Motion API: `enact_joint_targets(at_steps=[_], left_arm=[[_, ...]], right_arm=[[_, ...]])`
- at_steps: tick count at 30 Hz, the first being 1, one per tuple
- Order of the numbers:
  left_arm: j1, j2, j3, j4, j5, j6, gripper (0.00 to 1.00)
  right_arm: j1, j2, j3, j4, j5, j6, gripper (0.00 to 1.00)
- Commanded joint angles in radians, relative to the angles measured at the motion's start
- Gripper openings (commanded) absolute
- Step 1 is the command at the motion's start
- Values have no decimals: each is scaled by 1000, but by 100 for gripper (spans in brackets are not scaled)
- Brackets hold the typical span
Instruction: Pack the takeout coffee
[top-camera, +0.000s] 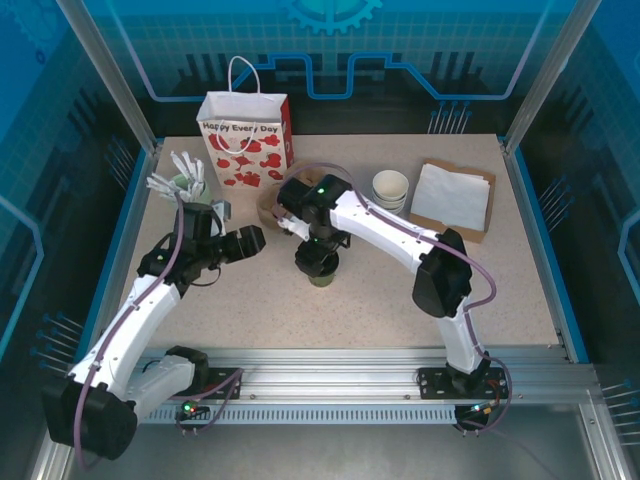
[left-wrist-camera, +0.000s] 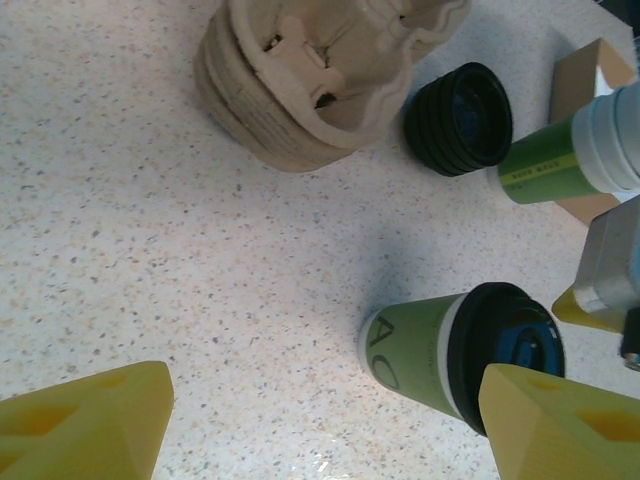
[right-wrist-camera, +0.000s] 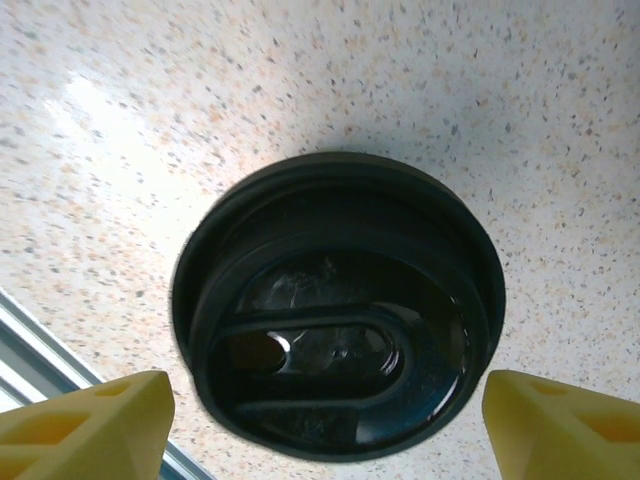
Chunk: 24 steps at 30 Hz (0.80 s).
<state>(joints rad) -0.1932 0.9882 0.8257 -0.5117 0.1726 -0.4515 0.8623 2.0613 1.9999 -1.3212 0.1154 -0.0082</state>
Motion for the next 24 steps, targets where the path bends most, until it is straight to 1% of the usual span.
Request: enact_joint_targets(at_steps=[1,3,5,10,13,18,21,24], left_arm=[[-8,2,-37,83,92,-42,83],[-12,9,-63,143,153,-65,84],[-35,31,-81,210,203,-76,86],[-136,168,-56,296,243,-24,87],[-166,259,-14,308,251,11,87],[-184,370,47,284,260,69,86],[-183,421,69,267,269,86,83],[-184,458,79,265,282,91,78]], right_arm=[[-36,-125,-20,42,-90,-1,83],[-62,-178,-83,91,-135,7,84],[-104,-228,-161,150,-204,14,84],[-227,-319,-373,331,-358,46,83],[-270,-340,-474,422,-429,72,82],[-292,-311,-534,477,-452,78,81],[-293,-293,-553,500,-471,81,80],[-295,-272,-553,508,-479,78,79]])
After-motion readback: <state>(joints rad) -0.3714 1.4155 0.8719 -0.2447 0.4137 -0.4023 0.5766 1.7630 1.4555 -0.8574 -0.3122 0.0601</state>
